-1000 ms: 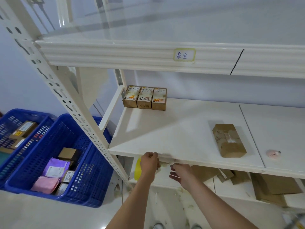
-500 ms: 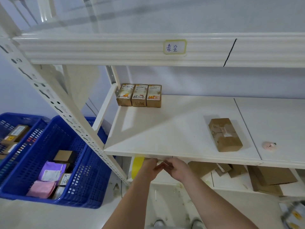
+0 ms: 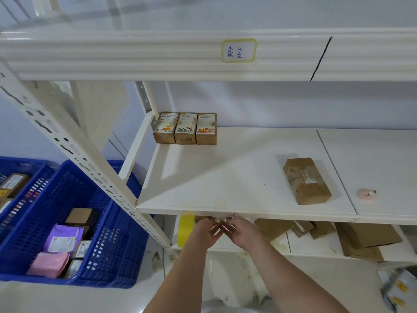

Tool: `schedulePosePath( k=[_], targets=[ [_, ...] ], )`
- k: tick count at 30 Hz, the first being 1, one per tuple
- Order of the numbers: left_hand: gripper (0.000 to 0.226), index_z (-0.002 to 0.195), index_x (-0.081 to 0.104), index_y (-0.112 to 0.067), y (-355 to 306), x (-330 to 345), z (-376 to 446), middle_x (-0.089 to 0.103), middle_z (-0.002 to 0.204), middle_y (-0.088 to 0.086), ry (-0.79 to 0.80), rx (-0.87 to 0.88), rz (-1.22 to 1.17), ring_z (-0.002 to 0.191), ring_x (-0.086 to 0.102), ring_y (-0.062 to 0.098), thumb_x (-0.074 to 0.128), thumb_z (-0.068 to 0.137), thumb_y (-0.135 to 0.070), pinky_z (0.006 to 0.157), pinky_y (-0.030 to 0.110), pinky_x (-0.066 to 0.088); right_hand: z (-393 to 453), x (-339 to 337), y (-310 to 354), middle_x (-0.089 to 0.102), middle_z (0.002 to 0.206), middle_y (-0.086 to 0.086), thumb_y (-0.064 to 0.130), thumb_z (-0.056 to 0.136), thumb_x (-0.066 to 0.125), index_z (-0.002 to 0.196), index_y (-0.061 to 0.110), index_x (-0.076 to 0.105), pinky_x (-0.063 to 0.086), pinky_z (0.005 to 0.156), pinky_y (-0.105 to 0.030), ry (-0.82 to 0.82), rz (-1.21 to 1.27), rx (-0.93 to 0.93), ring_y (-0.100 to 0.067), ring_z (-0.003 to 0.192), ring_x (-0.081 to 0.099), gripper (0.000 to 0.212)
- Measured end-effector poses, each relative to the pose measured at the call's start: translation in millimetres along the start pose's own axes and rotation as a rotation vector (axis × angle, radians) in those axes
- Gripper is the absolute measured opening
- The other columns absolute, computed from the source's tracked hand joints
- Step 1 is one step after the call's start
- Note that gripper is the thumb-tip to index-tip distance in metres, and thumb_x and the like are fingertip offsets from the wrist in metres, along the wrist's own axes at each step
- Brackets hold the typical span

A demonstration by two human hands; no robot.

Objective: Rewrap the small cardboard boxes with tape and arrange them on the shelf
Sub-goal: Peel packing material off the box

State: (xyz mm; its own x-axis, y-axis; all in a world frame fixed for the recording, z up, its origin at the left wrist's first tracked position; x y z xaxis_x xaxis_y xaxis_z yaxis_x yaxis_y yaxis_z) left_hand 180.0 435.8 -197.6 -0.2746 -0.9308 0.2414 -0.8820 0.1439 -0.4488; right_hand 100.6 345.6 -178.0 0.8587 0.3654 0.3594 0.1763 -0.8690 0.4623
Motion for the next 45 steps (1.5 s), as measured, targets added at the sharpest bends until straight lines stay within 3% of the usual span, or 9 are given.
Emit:
schedulePosePath(
  k=[6,12,22,29,33,35,37,41,45],
  targets=[
    [0.017,0.099,0.061,-0.012,8.0,-2.4,4.6,0.067,0.088,0.005,-0.001,-0.051,-0.089,0.084,0.063,0.021,0.055,0.095,0.004,0.059,0.029,0.056,10.1,-5.6,-4.0,0.068,0.099,-0.01,-0.017,0.094,0.046,0.11,0.006,0.063,0.057,0.064,-0.033,-0.017,-0.026,-0.003,-0.026,0.091,0.068,0.033],
    [0.017,0.083,0.061,-0.013,5.4,0.8,9.7,0.061,0.087,0.005,-0.149,0.068,0.167,0.075,0.057,0.017,0.059,0.094,0.0,0.071,0.033,0.048,20.7,-7.5,-5.9,0.068,0.1,-0.014,-0.005,0.092,0.064,0.108,0.001,0.066,0.059,0.067,-0.035,-0.102,-0.198,0.002,-0.026,0.085,0.066,0.017],
    [0.007,0.09,0.06,-0.009,7.1,-6.2,6.5,0.059,0.068,0.003,-0.172,0.052,0.232,0.055,0.047,0.015,0.066,0.092,-0.007,0.052,0.022,0.04,9.9,-10.9,-11.0,0.072,0.098,-0.015,0.004,0.087,0.075,0.095,-0.001,0.071,0.06,0.064,-0.035,-0.148,-0.357,-0.007,-0.027,0.082,0.069,0.011],
    [0.015,0.079,0.06,-0.01,4.7,-12.8,-6.9,0.049,0.058,0.001,-0.145,-0.012,0.345,0.049,0.043,0.012,0.069,0.091,-0.01,0.044,0.018,0.035,-10.7,-3.0,-5.7,0.066,0.082,-0.016,-0.01,0.088,0.065,0.1,-0.01,0.069,0.057,0.054,-0.033,-0.161,-0.393,0.005,-0.025,0.066,0.065,0.013],
    [0.022,0.074,0.058,-0.012,3.8,-12.5,-24.8,0.047,0.05,-0.002,-0.099,-0.053,0.354,0.038,0.041,0.01,0.069,0.093,-0.012,0.04,0.016,0.032,-30.1,3.7,1.1,0.064,0.059,-0.009,-0.012,0.089,0.06,0.084,-0.004,0.067,0.056,0.05,-0.031,-0.158,-0.411,0.005,-0.021,0.056,0.059,0.012],
    [0.026,0.071,0.056,-0.013,1.4,-10.2,-37.4,0.044,0.042,-0.004,-0.077,-0.054,0.394,0.034,0.039,0.009,0.067,0.094,-0.011,0.043,0.018,0.032,-39.0,7.4,6.0,0.062,0.052,-0.007,-0.013,0.089,0.057,0.088,-0.004,0.068,0.057,0.052,-0.031,-0.153,-0.451,0.004,-0.018,0.053,0.057,0.015],
    [0.027,0.068,0.055,-0.014,-0.8,-9.1,-49.2,0.046,0.046,-0.002,-0.059,-0.058,0.424,0.04,0.041,0.011,0.068,0.091,-0.009,0.045,0.019,0.033,-50.0,9.8,12.3,0.062,0.053,-0.008,-0.014,0.088,0.055,0.096,-0.005,0.07,0.058,0.056,-0.032,-0.139,-0.497,0.009,-0.018,0.052,0.059,0.019],
    [0.021,0.063,0.065,-0.009,-8.6,-7.3,-71.2,0.061,0.062,0.003,-0.009,-0.091,0.393,0.049,0.045,0.015,0.075,0.081,-0.005,0.049,0.021,0.038,-73.3,13.9,31.4,0.053,0.042,-0.006,-0.01,0.091,0.056,0.074,0.001,0.061,0.053,0.059,-0.031,-0.058,-0.57,0.024,-0.016,0.034,0.055,0.021],
    [0.017,0.08,0.067,-0.002,-18.5,-1.6,-82.3,0.063,0.082,0.013,0.004,-0.054,0.364,0.047,0.044,0.017,0.067,0.092,-0.014,0.045,0.02,0.045,-78.4,19.1,38.3,0.047,0.036,-0.004,-0.008,0.093,0.052,0.076,0.002,0.057,0.052,0.052,-0.03,-0.053,-0.629,0.02,-0.013,0.03,0.047,0.021]
  ],
)
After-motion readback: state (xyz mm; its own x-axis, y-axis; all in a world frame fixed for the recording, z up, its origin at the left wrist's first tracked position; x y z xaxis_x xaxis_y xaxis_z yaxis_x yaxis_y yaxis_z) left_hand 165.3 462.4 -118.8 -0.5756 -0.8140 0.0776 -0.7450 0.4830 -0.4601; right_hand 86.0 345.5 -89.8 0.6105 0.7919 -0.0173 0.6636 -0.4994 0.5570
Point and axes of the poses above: each hand's wrist, its own z-axis towards the middle knuckle, its own x-axis out of the palm, y = z × x, the point moved 6 cm from there along z, towards the middle knuckle
